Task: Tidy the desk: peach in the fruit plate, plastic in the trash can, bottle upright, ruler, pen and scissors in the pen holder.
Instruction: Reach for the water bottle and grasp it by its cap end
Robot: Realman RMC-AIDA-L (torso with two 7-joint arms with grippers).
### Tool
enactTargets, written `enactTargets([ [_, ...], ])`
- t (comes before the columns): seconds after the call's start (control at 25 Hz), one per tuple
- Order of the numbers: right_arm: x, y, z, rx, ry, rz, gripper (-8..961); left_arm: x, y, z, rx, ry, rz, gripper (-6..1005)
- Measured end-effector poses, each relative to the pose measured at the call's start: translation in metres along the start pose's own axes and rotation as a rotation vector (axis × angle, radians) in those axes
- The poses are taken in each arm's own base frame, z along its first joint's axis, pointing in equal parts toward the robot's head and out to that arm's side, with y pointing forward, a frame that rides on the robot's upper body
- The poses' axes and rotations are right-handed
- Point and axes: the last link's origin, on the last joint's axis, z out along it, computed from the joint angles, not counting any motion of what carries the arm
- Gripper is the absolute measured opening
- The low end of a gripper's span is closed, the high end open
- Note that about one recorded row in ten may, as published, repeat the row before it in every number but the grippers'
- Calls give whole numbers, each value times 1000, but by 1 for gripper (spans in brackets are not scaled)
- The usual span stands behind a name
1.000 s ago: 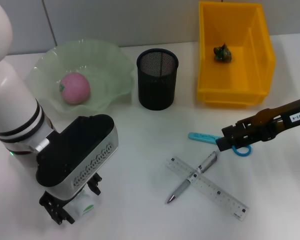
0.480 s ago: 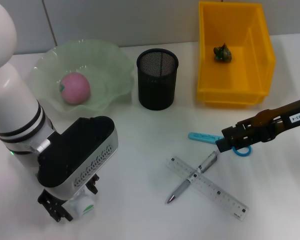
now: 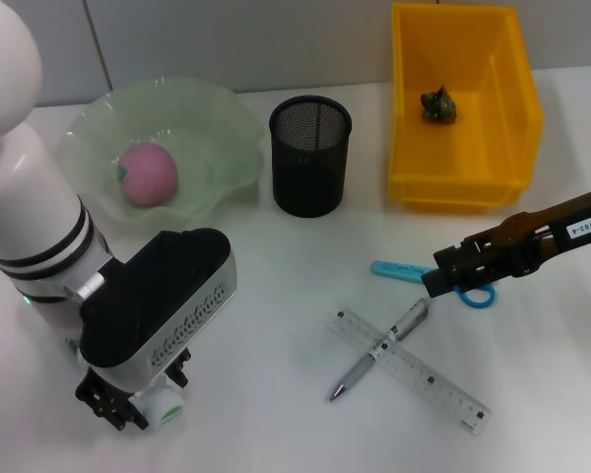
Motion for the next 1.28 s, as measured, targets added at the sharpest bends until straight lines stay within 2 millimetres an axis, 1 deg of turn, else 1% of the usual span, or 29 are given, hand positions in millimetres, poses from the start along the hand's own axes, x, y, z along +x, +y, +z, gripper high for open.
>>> enactTargets([
  [0.72,-1,-1,0,5,-3,-4,739,6,0,-2,-20,16,-7,527],
  [1.28,-1,-1,-1,8,-3,-5,738,5,-1,0,-9,9,1,509],
])
